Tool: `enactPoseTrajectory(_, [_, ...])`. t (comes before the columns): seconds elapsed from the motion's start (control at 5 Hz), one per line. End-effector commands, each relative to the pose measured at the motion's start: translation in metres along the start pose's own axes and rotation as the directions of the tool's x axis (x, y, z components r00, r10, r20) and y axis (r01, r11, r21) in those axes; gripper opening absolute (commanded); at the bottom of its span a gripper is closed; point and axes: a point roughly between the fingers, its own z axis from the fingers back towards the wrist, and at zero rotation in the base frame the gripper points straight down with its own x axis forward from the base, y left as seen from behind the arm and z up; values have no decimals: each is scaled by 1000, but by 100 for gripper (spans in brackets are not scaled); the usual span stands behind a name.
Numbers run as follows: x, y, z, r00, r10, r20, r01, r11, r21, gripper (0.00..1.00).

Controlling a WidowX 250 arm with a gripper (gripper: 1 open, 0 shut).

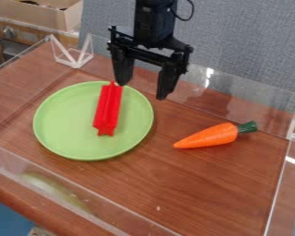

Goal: Put the red object on the right side

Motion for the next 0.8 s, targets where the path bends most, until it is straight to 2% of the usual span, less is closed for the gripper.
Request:
enactPoseTrajectory(0.0, [-7,5,-10,999,-38,-21,38,999,8,100])
enactPoseTrajectory(0.2, [-12,26,-23,999,-31,-25,32,999,19,100])
enactPoseTrajectory(0.4, [3,50,-20,1000,28,6,-28,1000,7,100])
enactPoseTrajectory(0.6, [19,57,-19,998,62,25,-62,998,1,100])
